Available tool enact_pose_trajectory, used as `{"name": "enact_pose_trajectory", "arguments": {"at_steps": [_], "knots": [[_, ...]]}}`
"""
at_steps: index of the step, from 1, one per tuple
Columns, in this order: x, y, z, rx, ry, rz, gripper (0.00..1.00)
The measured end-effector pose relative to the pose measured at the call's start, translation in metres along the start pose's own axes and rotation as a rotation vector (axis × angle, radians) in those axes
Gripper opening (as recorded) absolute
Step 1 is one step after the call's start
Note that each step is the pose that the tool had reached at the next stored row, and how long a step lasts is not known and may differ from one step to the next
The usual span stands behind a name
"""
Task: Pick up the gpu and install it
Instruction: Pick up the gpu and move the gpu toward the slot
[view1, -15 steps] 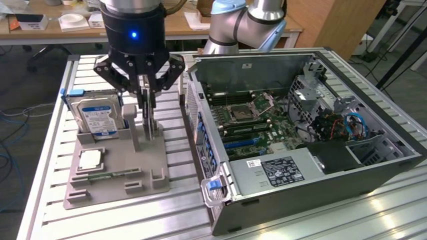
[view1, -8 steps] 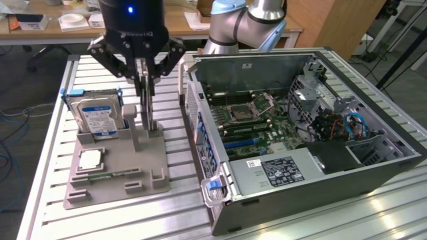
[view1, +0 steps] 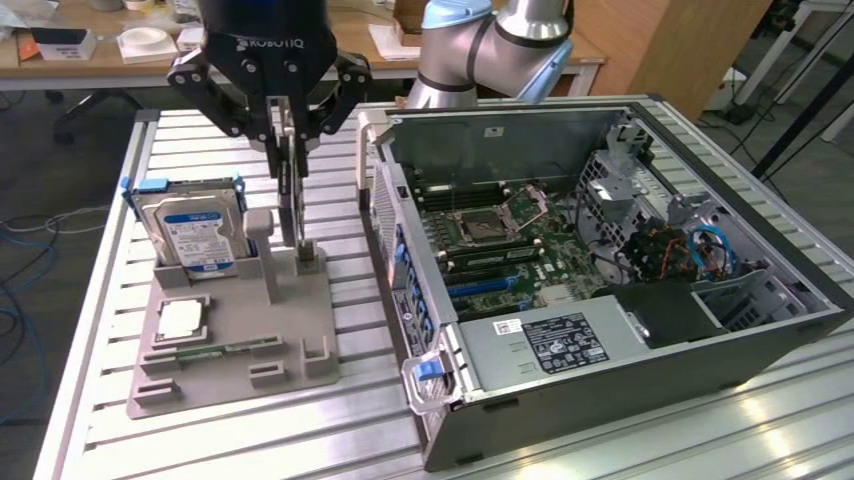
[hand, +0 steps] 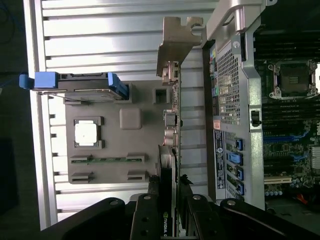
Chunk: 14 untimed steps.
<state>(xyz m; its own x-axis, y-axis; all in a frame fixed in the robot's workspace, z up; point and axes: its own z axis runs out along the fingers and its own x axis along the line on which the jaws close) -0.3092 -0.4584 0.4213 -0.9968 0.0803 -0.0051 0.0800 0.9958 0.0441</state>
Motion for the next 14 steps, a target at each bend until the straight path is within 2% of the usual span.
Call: {"name": "enact_pose_trajectory", "arguments": {"at_steps": [5, 13, 14], "knots": [[-0.004, 0.0003, 0.0000, 0.0001, 0.0001, 0.000, 0.26], [-0.021, 0.0017, 0.0002, 0.0000, 0.0004, -0.001, 0.26], [-0.026, 0.0021, 0.0001, 0.0001, 0.0007, -0.001, 0.26]]}}
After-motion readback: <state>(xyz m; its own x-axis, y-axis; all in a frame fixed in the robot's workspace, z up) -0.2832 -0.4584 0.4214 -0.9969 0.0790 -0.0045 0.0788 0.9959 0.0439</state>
